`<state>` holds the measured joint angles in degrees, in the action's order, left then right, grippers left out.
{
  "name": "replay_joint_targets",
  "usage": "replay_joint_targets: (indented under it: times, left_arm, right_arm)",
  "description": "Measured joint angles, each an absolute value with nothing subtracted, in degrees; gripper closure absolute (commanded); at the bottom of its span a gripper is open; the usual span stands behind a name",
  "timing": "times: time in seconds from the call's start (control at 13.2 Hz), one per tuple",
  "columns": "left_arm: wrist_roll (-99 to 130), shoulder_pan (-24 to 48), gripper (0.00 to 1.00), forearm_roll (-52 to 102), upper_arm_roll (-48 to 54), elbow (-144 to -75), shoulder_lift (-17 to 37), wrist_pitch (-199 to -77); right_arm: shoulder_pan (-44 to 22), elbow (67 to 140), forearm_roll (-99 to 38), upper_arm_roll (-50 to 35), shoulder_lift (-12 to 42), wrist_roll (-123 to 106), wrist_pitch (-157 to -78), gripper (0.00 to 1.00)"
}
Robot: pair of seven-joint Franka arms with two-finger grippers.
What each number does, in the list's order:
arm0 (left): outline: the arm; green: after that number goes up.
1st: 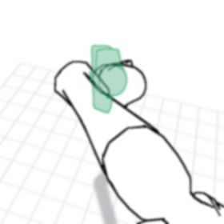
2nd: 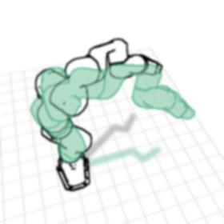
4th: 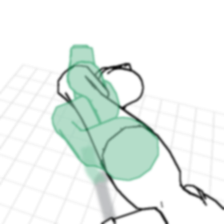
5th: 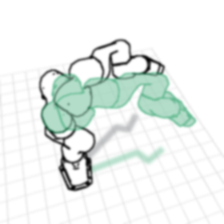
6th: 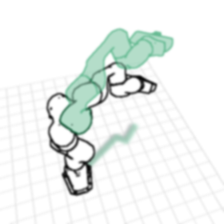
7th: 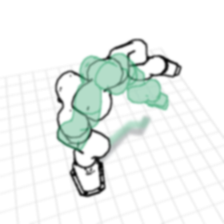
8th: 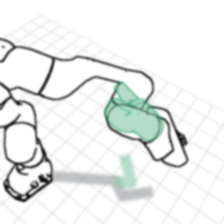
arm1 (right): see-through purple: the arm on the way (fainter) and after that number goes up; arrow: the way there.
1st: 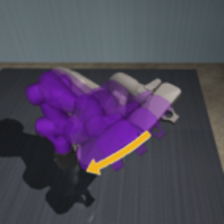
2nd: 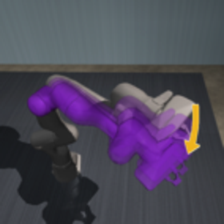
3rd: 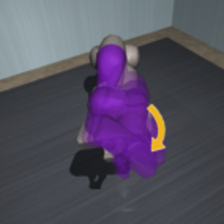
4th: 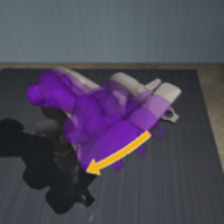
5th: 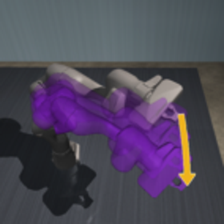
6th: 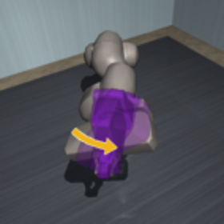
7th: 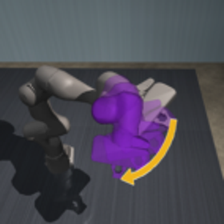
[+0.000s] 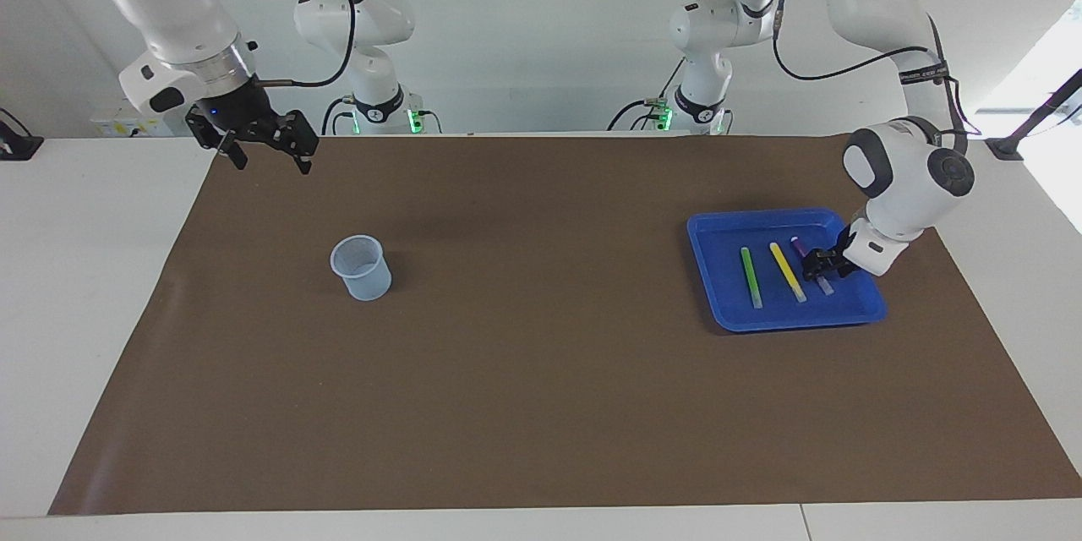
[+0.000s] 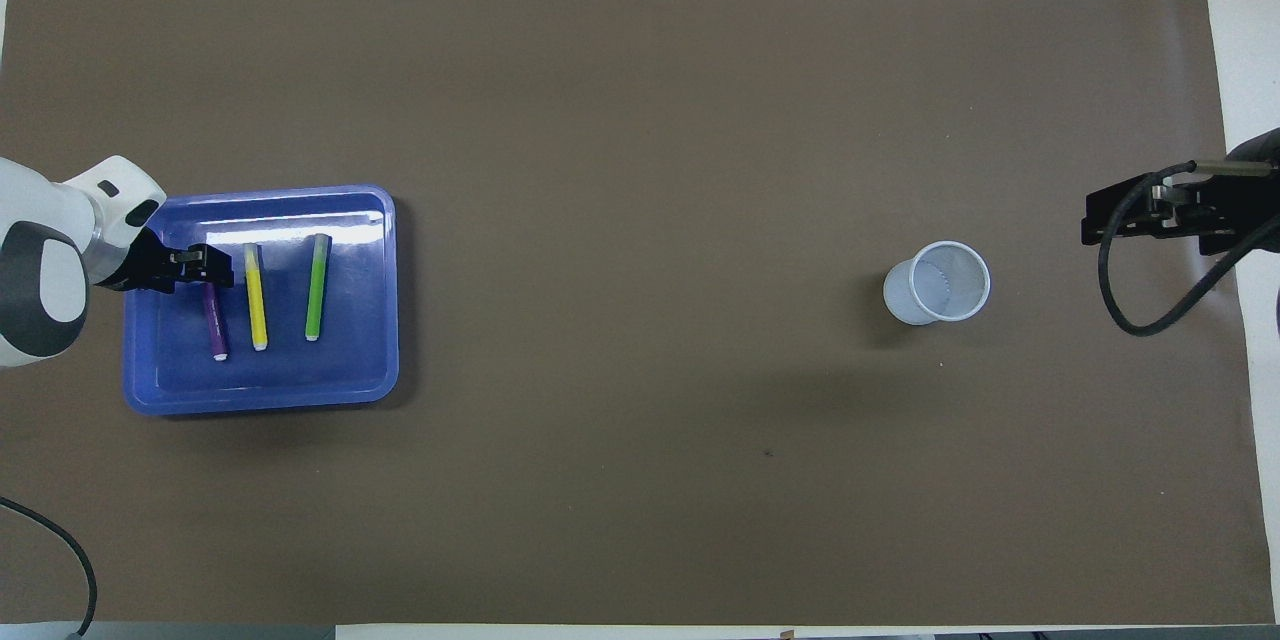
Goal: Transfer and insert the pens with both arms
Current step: 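Lower the left gripper onto the purple pen in the blue tray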
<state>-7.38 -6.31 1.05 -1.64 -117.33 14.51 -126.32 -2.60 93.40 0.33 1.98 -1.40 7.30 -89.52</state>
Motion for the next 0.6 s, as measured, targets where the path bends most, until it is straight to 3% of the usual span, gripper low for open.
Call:
replay_joint_targets:
  times: [0.23,0.6]
  left_arm:
    - [-7.4,-6.3,0.45,1.1,-1.6,-117.4,14.6,-126.2]
    - [-7.4,-6.3,0.84,1.1,-1.6,-117.5,15.1,-126.2]
  right_arm:
    - [-2.6,93.4,0.3,2.0,-1.4,7.3,-89.5,0.00]
    - [-2.6,93.4,0.3,2.0,-1.4,7.3,-89.5,0.00]
